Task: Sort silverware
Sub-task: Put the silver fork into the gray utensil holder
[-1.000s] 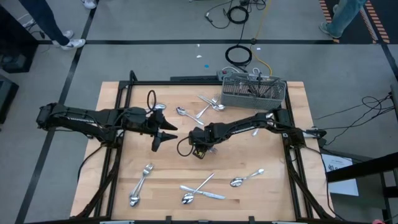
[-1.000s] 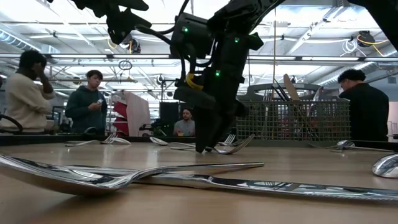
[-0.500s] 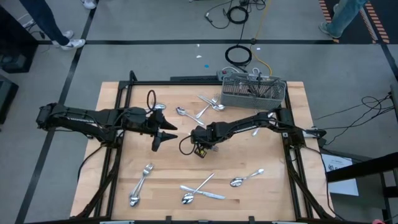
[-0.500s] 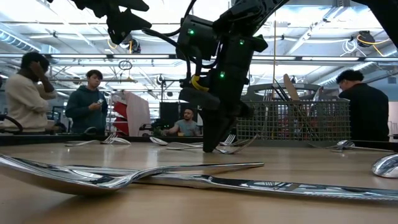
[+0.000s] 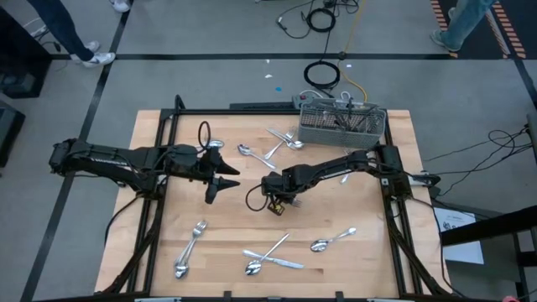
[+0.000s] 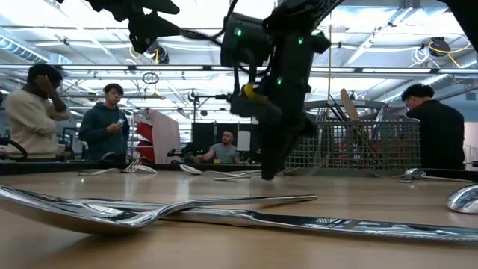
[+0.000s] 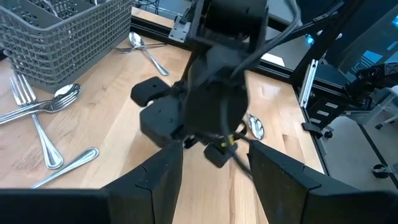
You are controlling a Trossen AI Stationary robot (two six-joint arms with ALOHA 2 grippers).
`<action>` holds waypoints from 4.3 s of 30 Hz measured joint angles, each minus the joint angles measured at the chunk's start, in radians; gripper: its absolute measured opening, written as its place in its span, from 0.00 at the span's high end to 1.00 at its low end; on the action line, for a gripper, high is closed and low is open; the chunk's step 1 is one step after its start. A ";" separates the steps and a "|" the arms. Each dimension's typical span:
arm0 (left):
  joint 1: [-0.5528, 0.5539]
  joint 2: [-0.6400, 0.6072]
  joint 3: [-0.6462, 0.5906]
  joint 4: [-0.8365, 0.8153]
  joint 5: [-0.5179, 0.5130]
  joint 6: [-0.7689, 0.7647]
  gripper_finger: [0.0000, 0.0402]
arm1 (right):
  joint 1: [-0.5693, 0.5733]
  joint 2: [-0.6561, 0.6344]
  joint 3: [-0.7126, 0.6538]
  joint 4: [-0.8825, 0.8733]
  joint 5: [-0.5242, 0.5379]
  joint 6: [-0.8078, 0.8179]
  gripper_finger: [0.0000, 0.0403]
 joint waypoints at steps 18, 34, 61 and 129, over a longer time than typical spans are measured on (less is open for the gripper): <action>0.002 0.000 -0.014 -0.056 -0.206 0.000 0.52 | -0.088 -0.349 0.005 -0.234 0.310 -0.194 1.00; 0.004 0.111 -0.056 0.123 -0.319 -0.026 0.52 | -0.322 -0.495 0.007 -0.272 0.558 -0.940 1.00; 0.010 0.181 -0.056 0.222 -0.421 -0.210 0.52 | -0.512 -0.495 0.008 -0.237 0.877 -2.156 1.00; 0.026 0.180 -0.055 0.250 -0.369 -0.210 0.52 | -0.514 -0.367 -0.098 -0.249 0.688 -2.218 0.73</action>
